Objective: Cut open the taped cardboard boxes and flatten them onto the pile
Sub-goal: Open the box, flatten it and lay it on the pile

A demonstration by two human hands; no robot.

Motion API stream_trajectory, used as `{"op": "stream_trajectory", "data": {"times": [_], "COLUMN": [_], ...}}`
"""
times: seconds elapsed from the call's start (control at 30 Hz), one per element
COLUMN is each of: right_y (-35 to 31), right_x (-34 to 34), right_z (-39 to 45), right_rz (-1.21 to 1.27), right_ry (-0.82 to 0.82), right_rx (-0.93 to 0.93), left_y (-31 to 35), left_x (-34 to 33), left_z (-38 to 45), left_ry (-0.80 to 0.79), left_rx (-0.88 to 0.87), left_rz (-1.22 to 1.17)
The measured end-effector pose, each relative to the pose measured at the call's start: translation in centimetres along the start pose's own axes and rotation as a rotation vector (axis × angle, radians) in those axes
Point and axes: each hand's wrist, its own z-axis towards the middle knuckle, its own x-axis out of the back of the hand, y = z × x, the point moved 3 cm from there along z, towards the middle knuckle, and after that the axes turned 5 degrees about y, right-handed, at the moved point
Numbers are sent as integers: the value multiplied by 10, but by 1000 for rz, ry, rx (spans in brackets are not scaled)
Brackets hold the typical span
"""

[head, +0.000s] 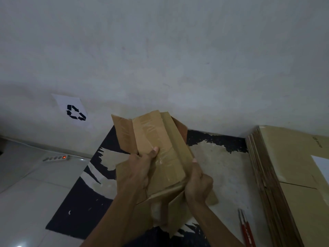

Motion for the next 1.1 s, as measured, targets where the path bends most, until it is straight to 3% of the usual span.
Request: {"op": "stream_trajectory", "data": {"times": [0.07, 0.2, 0.3, 0.37, 0.5, 0.7, 0.87, 1.1], "right_y": [-1, -10, -21, -25, -26, -21, -9, 28], "right_x": [4, 25, 39, 41, 41, 47, 22, -27], "right_z": [2, 8, 8, 3, 13, 56, 96, 144], "right_rz": [-57, -168, -263, -195, 28, 171, 54, -259], "right_ry": [-100, -491, -709, -663, -506, -408, -423, -517], "right_rx": [43, 47, 147, 158, -40, -367, -501, -587], "left_y": [3, 13, 11, 13, 42, 99, 72, 21], "left_x": [1, 1, 6, 7, 4, 36, 75, 82], "left_z": [-2, 2, 11, 14, 2, 30, 93, 154], "left_ry": [-20, -124, -189, -258, -296, -77, 78, 181], "left_rx": [10, -31, -75, -111, -153, -217, -168, -196], "left_rz": [-19, -49, 75, 196, 410, 648, 926, 898]}}
